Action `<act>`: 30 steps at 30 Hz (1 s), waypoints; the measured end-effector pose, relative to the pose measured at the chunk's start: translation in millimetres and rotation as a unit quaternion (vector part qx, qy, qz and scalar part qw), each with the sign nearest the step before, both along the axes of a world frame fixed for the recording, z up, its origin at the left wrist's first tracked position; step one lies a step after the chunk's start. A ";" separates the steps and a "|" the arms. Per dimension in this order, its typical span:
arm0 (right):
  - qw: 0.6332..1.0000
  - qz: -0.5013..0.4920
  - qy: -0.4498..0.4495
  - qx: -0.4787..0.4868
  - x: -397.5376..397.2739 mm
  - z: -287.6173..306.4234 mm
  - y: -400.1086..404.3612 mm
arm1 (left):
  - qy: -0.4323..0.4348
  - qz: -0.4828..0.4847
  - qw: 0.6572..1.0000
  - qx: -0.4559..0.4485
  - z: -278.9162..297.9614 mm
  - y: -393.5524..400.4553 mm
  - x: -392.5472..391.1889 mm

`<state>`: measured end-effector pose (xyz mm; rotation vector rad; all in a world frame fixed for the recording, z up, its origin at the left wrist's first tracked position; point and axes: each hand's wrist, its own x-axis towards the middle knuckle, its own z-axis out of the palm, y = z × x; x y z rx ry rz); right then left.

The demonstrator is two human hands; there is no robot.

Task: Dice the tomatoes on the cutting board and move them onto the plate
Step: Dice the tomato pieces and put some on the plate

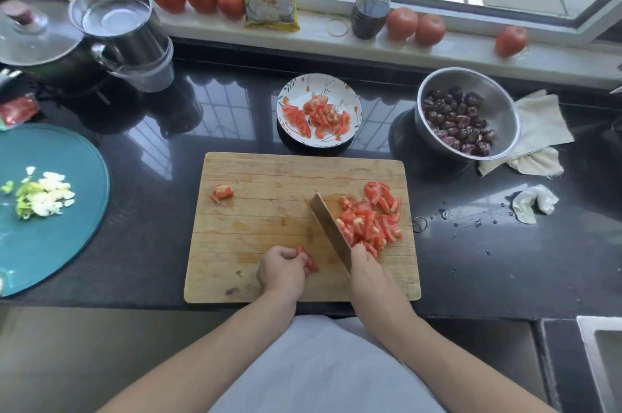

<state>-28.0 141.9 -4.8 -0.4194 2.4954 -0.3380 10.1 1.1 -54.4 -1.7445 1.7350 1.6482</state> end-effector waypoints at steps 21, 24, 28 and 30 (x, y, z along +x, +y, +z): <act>0.984 0.166 -0.022 0.065 23.1 14.2 13.7 | -0.005 0.020 1.000 -0.002 -6.7 -3.1 5.2; 0.983 0.168 -0.018 0.071 24.9 6.7 17.9 | -0.005 0.022 1.000 -0.006 -5.5 -2.3 4.4; 0.981 0.184 0.023 0.064 19.9 -4.1 -3.6 | -0.002 0.009 1.000 -0.019 -1.9 -3.1 4.2; 0.981 0.180 0.051 0.041 18.6 -10.4 -20.9 | -0.004 -0.004 1.000 -0.026 -3.5 -3.4 4.4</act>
